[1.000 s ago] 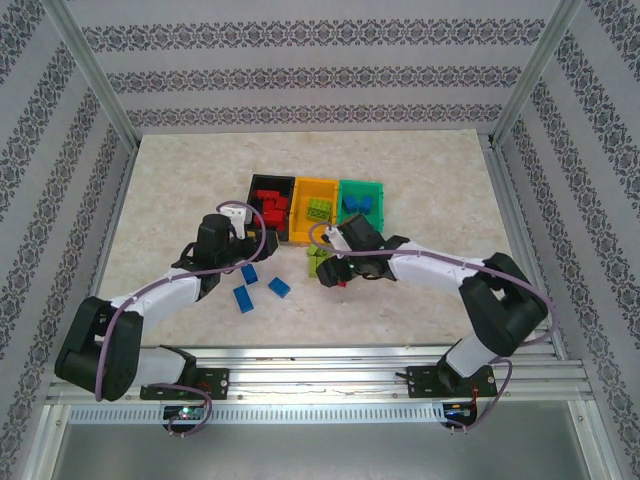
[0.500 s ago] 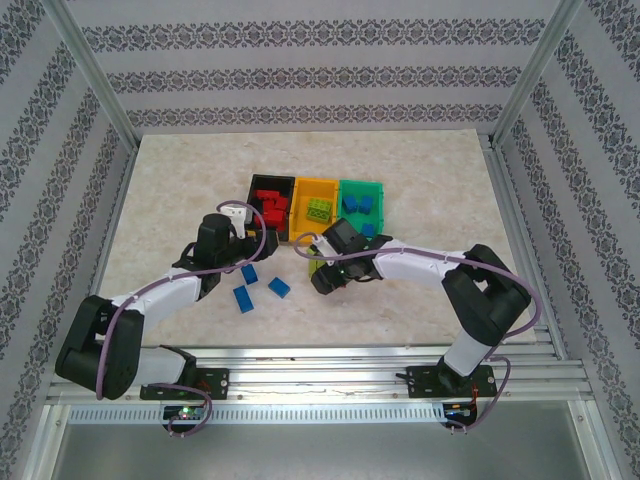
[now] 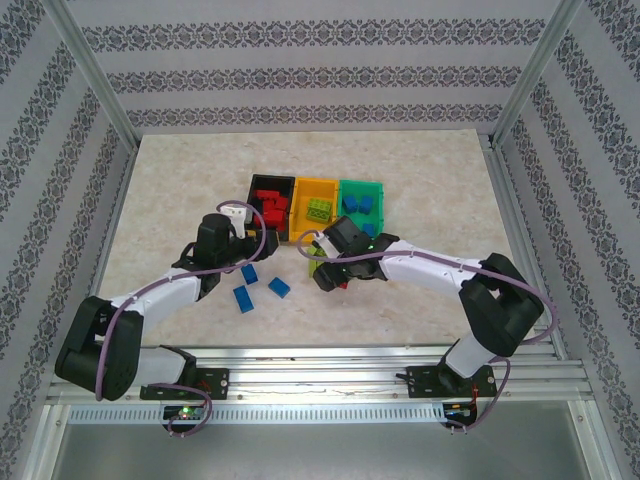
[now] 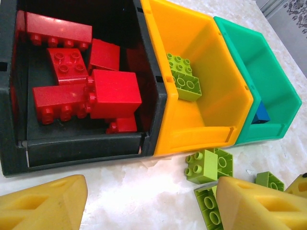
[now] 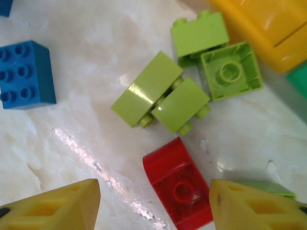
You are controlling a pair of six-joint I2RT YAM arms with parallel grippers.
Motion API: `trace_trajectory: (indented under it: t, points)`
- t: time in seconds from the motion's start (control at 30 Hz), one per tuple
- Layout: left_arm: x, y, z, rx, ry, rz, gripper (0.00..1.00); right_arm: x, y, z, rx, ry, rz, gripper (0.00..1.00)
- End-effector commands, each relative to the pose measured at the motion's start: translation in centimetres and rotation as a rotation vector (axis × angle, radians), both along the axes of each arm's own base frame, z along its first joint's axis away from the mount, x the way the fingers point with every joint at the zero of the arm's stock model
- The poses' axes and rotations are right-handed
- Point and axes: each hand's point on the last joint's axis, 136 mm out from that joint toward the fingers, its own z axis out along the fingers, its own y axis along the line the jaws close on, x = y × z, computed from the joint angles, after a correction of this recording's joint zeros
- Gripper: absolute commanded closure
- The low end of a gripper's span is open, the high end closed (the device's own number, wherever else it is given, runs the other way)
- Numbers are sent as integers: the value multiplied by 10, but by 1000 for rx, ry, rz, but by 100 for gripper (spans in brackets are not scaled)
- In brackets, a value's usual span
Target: Sort the legos into containers by color
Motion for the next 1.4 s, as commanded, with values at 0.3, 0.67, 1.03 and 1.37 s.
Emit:
trace_trajectory:
  t: [0.3, 0.67, 1.03, 1.37]
  points:
    - [4, 1, 16, -12, -63, 6, 29, 0, -5, -25, -50, 55, -10, 38]
    - [6, -1, 13, -16, -52, 2, 29, -6, -8, -44, -159, 62, 8, 39]
    - [6, 0, 12, -10, -49, 3, 28, -6, -8, -42, -179, 19, -1, 69]
    - [5, 19, 16, 2, -73, 87, 29, 2, 21, 23, 19, -37, -10, 71]
